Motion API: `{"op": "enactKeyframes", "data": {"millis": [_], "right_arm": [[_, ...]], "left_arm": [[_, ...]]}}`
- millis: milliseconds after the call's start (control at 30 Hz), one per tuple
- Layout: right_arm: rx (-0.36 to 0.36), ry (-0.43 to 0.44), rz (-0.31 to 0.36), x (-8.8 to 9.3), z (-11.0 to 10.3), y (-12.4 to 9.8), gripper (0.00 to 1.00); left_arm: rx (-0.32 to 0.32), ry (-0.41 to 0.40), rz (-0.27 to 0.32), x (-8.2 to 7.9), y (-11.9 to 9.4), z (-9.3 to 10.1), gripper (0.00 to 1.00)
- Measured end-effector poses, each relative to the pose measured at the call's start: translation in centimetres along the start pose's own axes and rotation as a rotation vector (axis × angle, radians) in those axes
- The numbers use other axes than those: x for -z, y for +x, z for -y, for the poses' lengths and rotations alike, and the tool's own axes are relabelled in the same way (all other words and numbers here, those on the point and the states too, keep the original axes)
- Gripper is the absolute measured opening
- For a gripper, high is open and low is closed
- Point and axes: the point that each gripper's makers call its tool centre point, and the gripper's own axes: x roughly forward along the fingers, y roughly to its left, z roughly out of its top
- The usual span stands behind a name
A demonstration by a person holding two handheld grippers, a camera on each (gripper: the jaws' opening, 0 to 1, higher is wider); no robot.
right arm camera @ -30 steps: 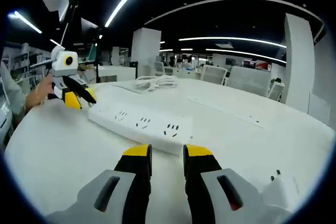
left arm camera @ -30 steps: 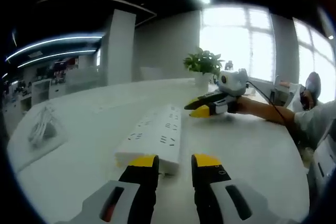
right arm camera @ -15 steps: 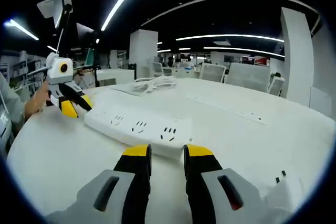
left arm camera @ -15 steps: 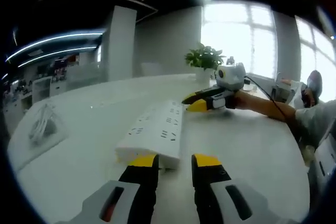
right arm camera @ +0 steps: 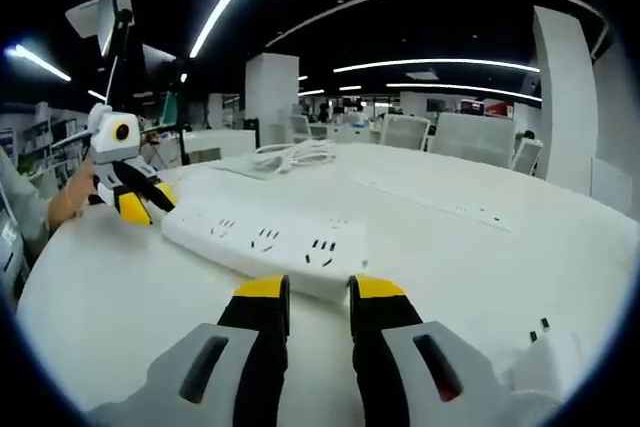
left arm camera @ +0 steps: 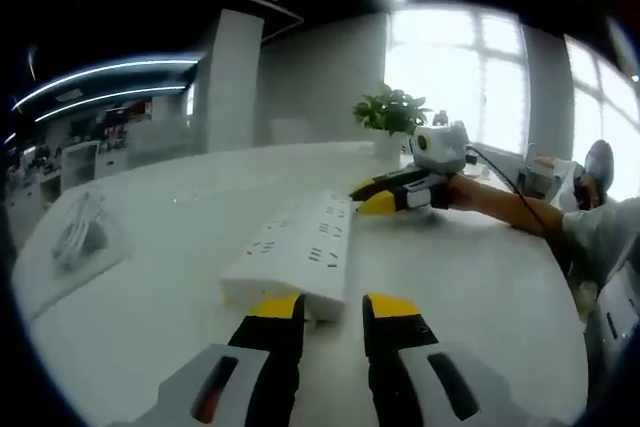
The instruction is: Straighten the power strip on the desk, plug the charger into it
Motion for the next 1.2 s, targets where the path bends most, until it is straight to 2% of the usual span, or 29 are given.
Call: {"op": "enactKeyframes", "data": {"millis": [167, 567, 1200], "right_arm": [[0.001, -0.03, -0.012, 0.1, -0.2, -0.3, 0.21], [-0.019, -0.024, -0.025, 0.3, -0.7, -1.4, 0.2], [-0.063, -0.032, -0.085, 0.6, -2.3, -3.0, 0.17]], "left_arm": [[-0.008, 0.013, -0.006, 0.0, -0.1, -0.1, 0.24], [-0.018, 0.023, -0.015, 0.1, -0.2, -0.3, 0.24], [-0.046, 0.005, -0.01, 0.1, -0.5, -1.1, 0.24]]}}
